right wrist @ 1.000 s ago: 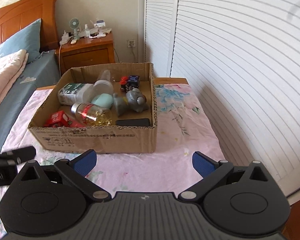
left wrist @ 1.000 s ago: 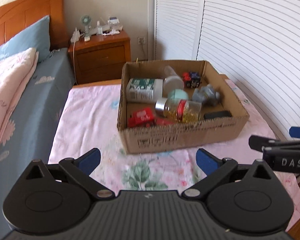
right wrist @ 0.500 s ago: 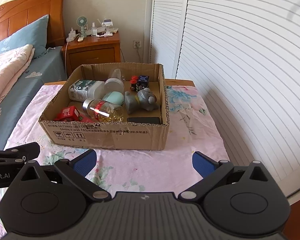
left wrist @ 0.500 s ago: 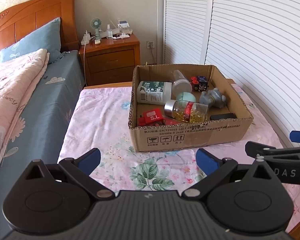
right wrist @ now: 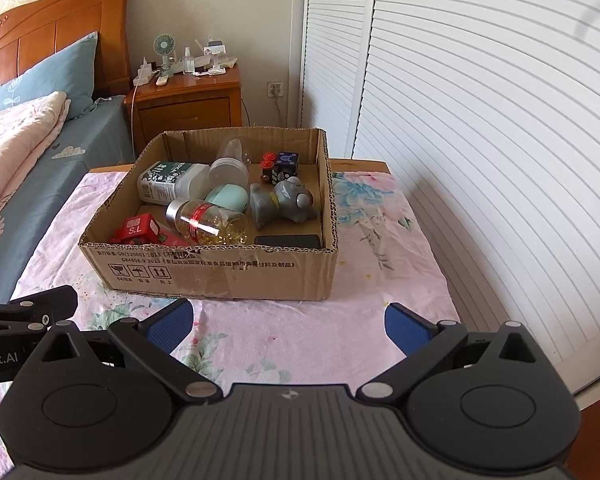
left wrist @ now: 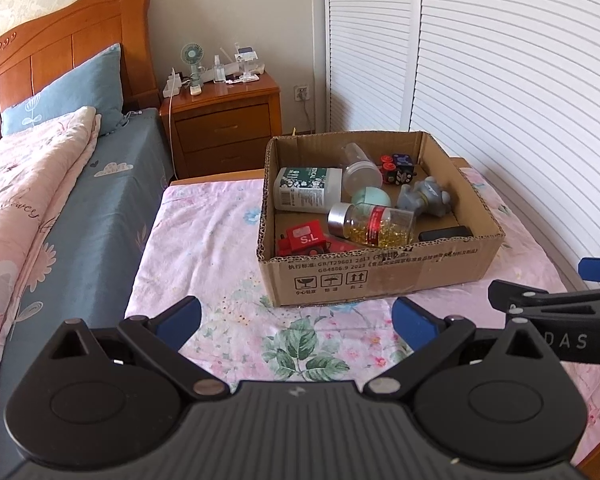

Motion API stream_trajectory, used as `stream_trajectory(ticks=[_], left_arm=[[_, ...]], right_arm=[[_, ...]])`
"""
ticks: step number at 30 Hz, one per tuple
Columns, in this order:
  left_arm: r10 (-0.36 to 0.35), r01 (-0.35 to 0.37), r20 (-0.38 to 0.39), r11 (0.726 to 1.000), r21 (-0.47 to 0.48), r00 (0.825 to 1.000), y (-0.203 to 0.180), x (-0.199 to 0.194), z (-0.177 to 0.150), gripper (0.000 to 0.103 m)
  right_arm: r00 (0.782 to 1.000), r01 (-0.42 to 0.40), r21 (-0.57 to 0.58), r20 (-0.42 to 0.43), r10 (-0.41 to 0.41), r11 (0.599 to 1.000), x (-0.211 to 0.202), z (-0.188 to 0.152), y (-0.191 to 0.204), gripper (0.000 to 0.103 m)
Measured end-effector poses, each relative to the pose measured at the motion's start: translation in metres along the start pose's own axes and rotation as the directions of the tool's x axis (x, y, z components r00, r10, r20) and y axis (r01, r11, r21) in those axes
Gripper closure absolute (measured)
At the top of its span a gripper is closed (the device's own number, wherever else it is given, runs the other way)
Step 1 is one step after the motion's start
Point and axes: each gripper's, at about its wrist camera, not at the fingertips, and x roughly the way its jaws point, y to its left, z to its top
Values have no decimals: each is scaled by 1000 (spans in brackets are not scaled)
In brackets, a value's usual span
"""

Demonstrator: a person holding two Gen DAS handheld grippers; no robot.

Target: Organize rigid objects

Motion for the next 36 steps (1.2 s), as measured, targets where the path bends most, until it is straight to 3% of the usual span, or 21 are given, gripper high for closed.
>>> stream_trajectory(ticks=[36], left_arm=[[3,-4,8,1000,6,1000,-2,-5,0,2]], right_arm=[[1000,-3,-4,14,3,1000,-5,1,-1,0]])
